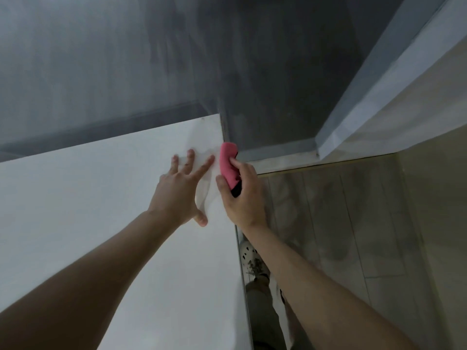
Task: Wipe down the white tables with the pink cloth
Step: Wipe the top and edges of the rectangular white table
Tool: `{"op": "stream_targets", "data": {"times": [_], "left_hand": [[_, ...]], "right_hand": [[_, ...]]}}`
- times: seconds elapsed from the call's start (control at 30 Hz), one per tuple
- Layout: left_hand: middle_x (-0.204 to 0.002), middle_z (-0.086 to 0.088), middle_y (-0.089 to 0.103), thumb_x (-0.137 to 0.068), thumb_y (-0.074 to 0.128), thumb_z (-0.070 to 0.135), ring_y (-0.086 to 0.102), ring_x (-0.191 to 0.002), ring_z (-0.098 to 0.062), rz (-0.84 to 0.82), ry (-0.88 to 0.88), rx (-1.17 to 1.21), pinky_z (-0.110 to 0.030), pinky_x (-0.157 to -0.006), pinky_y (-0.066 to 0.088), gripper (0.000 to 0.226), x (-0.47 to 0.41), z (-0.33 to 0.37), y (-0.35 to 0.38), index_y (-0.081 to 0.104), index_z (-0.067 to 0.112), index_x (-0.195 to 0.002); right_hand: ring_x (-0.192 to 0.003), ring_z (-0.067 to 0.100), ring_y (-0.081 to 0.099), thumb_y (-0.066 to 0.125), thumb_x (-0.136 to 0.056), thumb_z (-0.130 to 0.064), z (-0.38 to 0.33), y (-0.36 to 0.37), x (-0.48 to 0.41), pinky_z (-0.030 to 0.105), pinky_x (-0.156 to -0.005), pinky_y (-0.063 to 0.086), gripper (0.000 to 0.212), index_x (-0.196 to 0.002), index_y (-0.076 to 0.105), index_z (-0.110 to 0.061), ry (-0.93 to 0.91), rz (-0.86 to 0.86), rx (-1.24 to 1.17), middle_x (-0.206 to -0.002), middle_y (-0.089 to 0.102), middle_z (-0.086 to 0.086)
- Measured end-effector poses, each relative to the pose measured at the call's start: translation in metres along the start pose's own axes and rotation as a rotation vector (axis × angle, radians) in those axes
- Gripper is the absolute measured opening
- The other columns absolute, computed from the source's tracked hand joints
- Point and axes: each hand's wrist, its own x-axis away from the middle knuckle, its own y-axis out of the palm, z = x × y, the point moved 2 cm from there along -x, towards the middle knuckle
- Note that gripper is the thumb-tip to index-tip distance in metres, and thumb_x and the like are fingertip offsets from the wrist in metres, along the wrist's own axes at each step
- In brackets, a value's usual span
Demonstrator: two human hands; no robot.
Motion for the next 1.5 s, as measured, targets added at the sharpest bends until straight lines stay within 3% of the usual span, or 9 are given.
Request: {"op": "stream_targets", "data": {"times": [0.1,0.23,0.33,0.5,0.63,0.87,1.1,1.33,1.5], "left_hand": [[-0.182,-0.003,-0.020,-0.052,0.103,0.061,-0.012,-0.168,-0.043,-0.001,0.000,-0.004,-0.064,-0.129,0.030,0.168,0.001,0.000,0.000,-0.018,0.052,-0.168],[-0.183,-0.003,-0.018,-0.051,0.103,0.062,-0.011,-0.168,-0.042,0.013,0.002,-0.019,-0.064,-0.128,0.032,0.168,0.000,0.000,0.000,-0.019,0.052,-0.167],[-0.182,-0.003,-0.019,-0.053,0.101,0.065,-0.010,-0.168,-0.043,0.008,0.003,-0.025,-0.064,-0.128,0.031,0.166,0.001,0.002,-0.002,-0.018,0.053,-0.168],[-0.182,-0.003,-0.020,-0.054,0.101,0.065,-0.011,-0.168,-0.042,0.005,0.002,-0.027,-0.063,-0.129,0.029,0.166,0.002,0.003,-0.004,-0.018,0.051,-0.169],[-0.182,-0.002,-0.020,-0.055,0.101,0.065,-0.012,-0.168,-0.041,0.000,-0.004,-0.027,-0.064,-0.129,0.028,0.165,0.002,0.004,-0.005,-0.018,0.051,-0.169],[-0.181,-0.002,-0.022,-0.057,0.102,0.061,-0.012,-0.168,-0.042,0.000,-0.006,-0.018,-0.065,-0.128,0.030,0.164,0.004,0.006,-0.007,-0.017,0.050,-0.170],[-0.182,0.000,-0.020,-0.055,0.103,0.061,-0.011,-0.168,-0.040,0.013,-0.004,-0.014,-0.066,-0.126,0.033,0.164,0.003,0.004,-0.006,-0.017,0.054,-0.168],[-0.182,0.001,-0.021,-0.055,0.103,0.061,-0.012,-0.168,-0.039,0.013,-0.018,-0.019,-0.068,-0.125,0.032,0.165,0.003,0.004,-0.005,-0.015,0.052,-0.169],[-0.182,0.001,-0.021,-0.054,0.103,0.061,-0.012,-0.168,-0.038,0.005,-0.013,-0.012,-0.066,-0.127,0.032,0.166,0.003,0.003,-0.005,-0.019,0.055,-0.167]], "right_hand": [[-0.112,0.014,0.062,0.076,-0.101,-0.030,-0.004,0.004,-0.019,0.033,-0.097,0.059,0.042,-0.136,0.058,-0.015,0.001,0.019,0.007,-0.132,0.062,0.000],[-0.140,0.024,0.057,0.069,-0.104,-0.026,-0.024,0.019,-0.087,0.036,-0.115,0.052,0.071,-0.166,0.035,-0.028,-0.017,-0.052,0.024,-0.166,0.046,0.001],[-0.148,0.028,0.051,0.061,-0.108,-0.033,-0.013,0.016,-0.083,0.043,-0.119,0.051,0.071,-0.171,0.030,-0.026,-0.047,-0.097,0.141,-0.171,0.038,0.003],[-0.165,0.024,0.025,0.059,-0.110,-0.039,-0.009,0.015,-0.066,0.028,-0.126,0.028,0.073,-0.173,0.024,-0.024,-0.094,-0.108,0.222,-0.182,0.008,-0.006],[-0.164,0.023,0.028,0.061,-0.110,-0.031,-0.020,0.018,-0.086,0.046,-0.130,0.035,0.074,-0.173,0.022,-0.025,-0.073,-0.139,0.153,-0.181,0.018,-0.006],[-0.162,0.012,0.034,0.058,-0.112,-0.028,0.003,0.002,0.025,0.043,-0.122,0.047,0.067,-0.172,0.028,-0.021,-0.131,-0.120,0.016,-0.178,0.027,-0.010],[-0.157,0.023,0.044,0.056,-0.113,-0.043,-0.026,0.021,-0.115,0.046,-0.124,0.046,0.058,-0.166,0.044,-0.021,-0.017,-0.062,0.050,-0.172,0.042,-0.002],[-0.164,0.011,0.027,0.052,-0.117,-0.028,0.010,0.003,0.055,0.046,-0.128,0.041,0.059,-0.171,0.031,-0.018,-0.105,-0.103,-0.026,-0.178,0.029,-0.009],[-0.163,0.015,0.030,0.052,-0.116,-0.037,-0.019,0.015,-0.065,0.040,-0.128,0.039,0.058,-0.169,0.037,-0.021,-0.059,-0.098,0.021,-0.177,0.032,-0.005]]}}
